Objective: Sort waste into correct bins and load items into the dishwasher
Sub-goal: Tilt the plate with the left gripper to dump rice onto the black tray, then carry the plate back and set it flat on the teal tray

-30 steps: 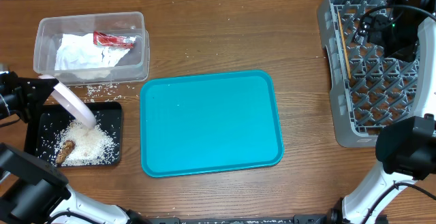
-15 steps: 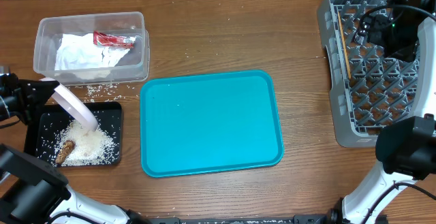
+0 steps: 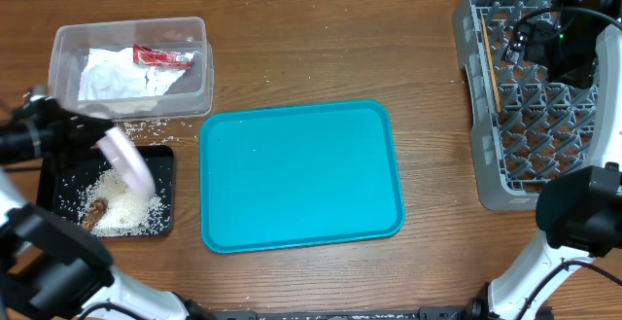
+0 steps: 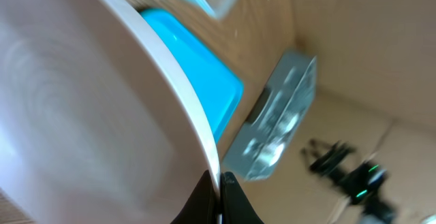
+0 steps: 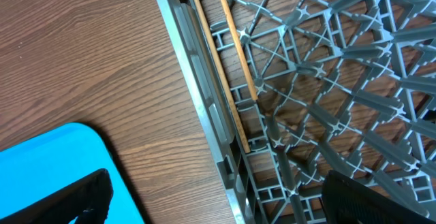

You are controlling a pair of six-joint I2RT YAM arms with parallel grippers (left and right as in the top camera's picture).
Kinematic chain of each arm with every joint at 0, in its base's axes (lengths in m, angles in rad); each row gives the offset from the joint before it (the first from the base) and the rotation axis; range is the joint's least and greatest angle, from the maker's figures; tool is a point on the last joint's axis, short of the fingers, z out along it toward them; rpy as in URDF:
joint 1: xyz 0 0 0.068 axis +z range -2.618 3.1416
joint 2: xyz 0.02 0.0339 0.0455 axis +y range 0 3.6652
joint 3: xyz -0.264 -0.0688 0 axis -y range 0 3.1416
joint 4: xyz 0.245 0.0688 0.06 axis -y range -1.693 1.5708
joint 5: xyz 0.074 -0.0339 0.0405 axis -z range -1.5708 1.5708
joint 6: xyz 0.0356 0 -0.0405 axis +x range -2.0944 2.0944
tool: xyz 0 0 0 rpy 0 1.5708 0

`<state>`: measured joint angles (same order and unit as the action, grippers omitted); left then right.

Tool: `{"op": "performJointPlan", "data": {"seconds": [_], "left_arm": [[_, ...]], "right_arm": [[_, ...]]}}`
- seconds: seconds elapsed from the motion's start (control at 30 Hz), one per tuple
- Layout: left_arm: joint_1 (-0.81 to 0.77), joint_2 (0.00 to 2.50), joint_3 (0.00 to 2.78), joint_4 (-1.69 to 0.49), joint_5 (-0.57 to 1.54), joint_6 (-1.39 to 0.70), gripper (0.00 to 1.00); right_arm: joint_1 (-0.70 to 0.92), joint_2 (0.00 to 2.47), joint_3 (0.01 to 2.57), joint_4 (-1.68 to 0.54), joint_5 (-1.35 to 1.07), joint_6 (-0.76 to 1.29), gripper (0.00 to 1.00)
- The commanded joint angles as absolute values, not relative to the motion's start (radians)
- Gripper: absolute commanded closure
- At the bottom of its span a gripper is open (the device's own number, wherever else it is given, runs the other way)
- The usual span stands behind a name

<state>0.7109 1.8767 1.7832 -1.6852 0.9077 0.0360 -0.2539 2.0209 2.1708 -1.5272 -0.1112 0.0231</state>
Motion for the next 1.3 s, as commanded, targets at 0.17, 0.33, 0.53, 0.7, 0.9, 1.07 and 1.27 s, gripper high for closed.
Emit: {"op": "performJointPlan", "data": {"seconds": [0.17, 0.33, 0.53, 0.7, 0.9, 1.07, 1.27], "left_arm": [[0.225, 1.768, 1.802, -1.676, 0.857, 0.052, 0.96], [-0.080, 1.779, 1.802, -1.531, 0.632, -0.132, 0.96], [-0.405, 1.822, 1.802, -1.357, 0.194, -0.472, 0.96], [-0.590, 1.905, 1.802, -1.287, 0.044, -0.535, 0.96], [-0.684, 2.012, 1.802, -1.240, -0.037, -0.562, 0.96], [-0.693, 2.063, 1.802, -1.229, 0.058, -0.561, 0.82], [-0.692, 2.064, 1.803, -1.230, 0.079, -0.542, 0.57]], "right_arm": [[-0.254, 2.018, 2.173, -1.523, -0.105, 0.027, 0.00], [-0.254, 2.018, 2.173, -1.523, -0.105, 0.027, 0.00], [-0.254, 2.018, 2.173, -1.523, -0.105, 0.027, 0.00], [-0.254, 2.018, 2.173, -1.523, -0.105, 0.027, 0.00], [-0.254, 2.018, 2.173, -1.523, -0.105, 0.027, 0.00], [-0.254, 2.018, 2.173, -1.523, -0.105, 0.027, 0.00], [-0.254, 2.018, 2.173, -1.523, -0.105, 0.027, 0.00]]}}
